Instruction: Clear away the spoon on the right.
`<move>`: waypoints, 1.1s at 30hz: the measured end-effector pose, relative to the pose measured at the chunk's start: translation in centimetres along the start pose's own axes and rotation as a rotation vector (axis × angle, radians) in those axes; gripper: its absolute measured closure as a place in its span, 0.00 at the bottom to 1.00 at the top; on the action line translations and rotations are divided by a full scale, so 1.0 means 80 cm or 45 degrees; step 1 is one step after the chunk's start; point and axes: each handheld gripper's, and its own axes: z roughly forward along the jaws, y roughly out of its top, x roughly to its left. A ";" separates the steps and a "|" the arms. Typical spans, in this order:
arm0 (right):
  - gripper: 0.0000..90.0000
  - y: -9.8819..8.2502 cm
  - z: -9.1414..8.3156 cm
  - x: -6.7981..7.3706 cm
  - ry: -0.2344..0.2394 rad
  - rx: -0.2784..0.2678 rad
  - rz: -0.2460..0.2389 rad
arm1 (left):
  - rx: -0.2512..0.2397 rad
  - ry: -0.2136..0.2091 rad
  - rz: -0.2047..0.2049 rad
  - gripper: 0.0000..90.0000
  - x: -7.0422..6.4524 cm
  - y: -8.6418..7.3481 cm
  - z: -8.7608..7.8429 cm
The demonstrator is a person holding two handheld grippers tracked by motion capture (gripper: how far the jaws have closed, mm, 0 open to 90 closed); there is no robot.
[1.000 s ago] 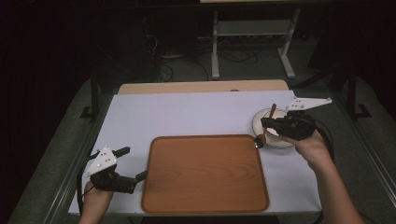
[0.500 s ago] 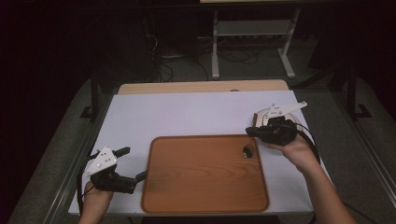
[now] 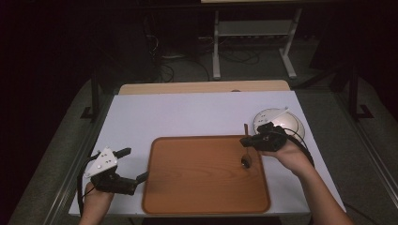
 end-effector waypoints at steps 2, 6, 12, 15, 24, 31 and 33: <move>0.99 0.000 0.003 0.001 -0.002 0.012 -0.009 | 0.000 0.000 0.000 0.00 0.000 0.000 0.000; 0.99 0.000 0.010 0.004 -0.002 0.036 -0.014 | -0.001 0.000 -0.001 0.00 0.001 0.000 0.000; 0.99 0.003 0.019 0.009 0.009 0.030 -0.032 | 0.000 0.000 0.001 0.00 0.000 0.000 0.001; 0.99 0.005 0.025 0.012 0.016 0.034 -0.041 | 0.002 -0.001 0.000 0.00 0.000 0.000 0.001; 0.99 0.008 0.043 0.022 0.044 0.077 -0.077 | 0.002 -0.002 0.001 0.00 0.000 0.000 0.001; 0.98 0.007 0.064 0.032 0.078 0.137 -0.115 | 0.005 -0.001 0.001 0.00 0.000 0.000 0.001; 0.98 0.007 0.070 0.035 0.084 0.156 -0.124 | 0.007 0.000 0.002 0.00 0.000 0.000 0.001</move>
